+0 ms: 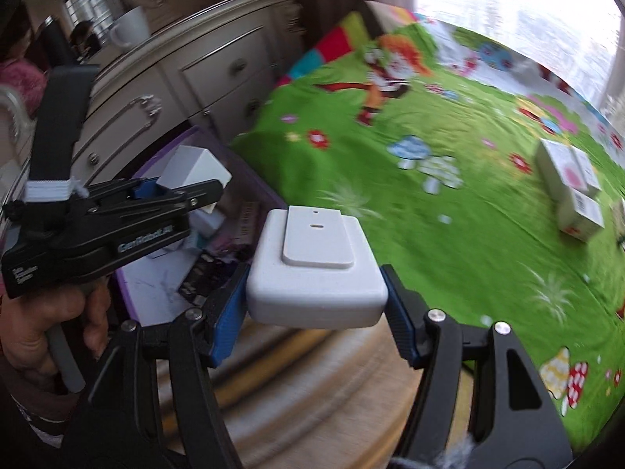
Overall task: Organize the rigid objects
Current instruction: 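Carry the white device and small white box toward the purple storage box, then open both tools to drop the device and small box into the purple box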
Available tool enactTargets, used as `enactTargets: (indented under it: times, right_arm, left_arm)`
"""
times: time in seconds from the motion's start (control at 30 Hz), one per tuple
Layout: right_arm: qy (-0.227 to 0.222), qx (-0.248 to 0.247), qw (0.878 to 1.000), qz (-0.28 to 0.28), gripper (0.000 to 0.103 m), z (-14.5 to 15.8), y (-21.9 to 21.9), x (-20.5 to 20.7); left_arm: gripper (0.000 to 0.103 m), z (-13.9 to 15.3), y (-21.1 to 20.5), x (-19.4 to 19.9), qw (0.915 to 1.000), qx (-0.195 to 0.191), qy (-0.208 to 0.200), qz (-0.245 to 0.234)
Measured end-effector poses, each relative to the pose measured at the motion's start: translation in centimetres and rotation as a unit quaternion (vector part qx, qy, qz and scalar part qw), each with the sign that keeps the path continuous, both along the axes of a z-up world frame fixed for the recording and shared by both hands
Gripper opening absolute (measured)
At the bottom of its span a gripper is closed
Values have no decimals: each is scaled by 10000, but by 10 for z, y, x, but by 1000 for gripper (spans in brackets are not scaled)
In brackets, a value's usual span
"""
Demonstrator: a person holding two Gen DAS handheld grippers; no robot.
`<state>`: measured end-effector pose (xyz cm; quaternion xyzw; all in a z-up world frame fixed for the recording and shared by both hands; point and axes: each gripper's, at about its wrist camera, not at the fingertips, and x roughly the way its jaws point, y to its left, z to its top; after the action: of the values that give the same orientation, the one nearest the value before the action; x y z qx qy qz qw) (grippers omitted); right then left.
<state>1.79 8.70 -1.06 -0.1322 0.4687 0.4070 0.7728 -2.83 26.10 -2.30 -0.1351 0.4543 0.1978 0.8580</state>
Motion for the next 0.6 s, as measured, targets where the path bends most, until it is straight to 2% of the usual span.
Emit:
enactTargets:
  times: [0.23, 0.6]
  right_arm:
    - [-64, -136, 9985, 529, 68, -7, 48, -22]
    - [-156, -110, 9939, 1090, 68, -15, 102, -45]
  left_arm:
    - [42, -8, 33, -19, 9989, 10, 113, 451]
    - [42, -25, 63, -32, 9959, -6, 320, 847]
